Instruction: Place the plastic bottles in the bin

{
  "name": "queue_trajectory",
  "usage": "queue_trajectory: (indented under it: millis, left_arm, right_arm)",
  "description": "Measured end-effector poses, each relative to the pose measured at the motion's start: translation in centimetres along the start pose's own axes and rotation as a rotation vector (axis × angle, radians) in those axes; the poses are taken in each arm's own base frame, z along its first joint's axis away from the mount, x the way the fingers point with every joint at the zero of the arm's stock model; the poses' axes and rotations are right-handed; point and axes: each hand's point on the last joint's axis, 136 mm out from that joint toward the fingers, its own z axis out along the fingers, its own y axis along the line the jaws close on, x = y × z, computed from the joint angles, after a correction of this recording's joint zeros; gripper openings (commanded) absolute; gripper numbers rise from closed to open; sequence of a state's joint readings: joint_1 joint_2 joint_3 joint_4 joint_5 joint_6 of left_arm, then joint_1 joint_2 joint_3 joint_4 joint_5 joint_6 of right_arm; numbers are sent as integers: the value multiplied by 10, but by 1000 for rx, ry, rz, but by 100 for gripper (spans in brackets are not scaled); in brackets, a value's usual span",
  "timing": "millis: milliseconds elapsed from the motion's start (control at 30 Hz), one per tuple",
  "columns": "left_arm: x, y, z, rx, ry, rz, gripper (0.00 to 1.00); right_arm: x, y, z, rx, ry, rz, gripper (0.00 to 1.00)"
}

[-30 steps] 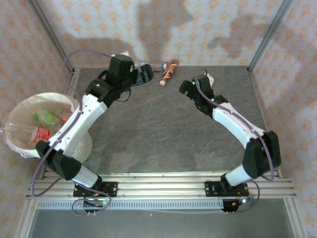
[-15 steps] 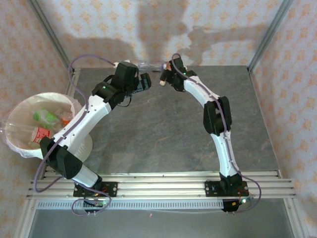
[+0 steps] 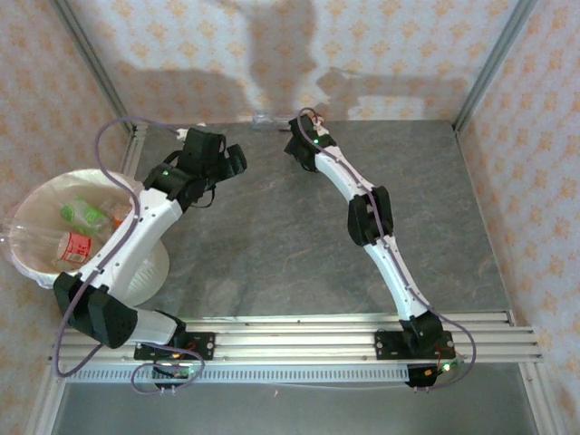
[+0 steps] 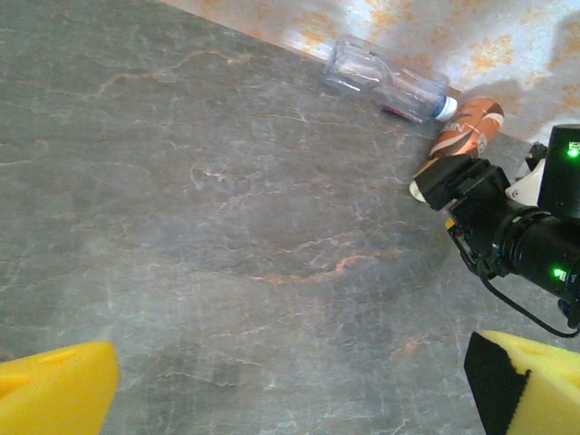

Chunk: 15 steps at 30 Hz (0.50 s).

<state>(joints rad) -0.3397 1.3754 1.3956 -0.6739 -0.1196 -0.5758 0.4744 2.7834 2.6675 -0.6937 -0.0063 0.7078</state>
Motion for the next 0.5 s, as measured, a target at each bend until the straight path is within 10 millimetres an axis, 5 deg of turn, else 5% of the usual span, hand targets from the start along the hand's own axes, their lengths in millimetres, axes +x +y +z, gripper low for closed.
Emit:
queue_trajectory:
  millis: [267,500]
  left_arm:
    - [4,5,5,-17,17,2,100]
    - [23,-5,46,-29,116,28,100]
  right_arm:
    - [-9,5,14,-25,-57,11,63]
    - [-16,7,20,-45,-89,16,47]
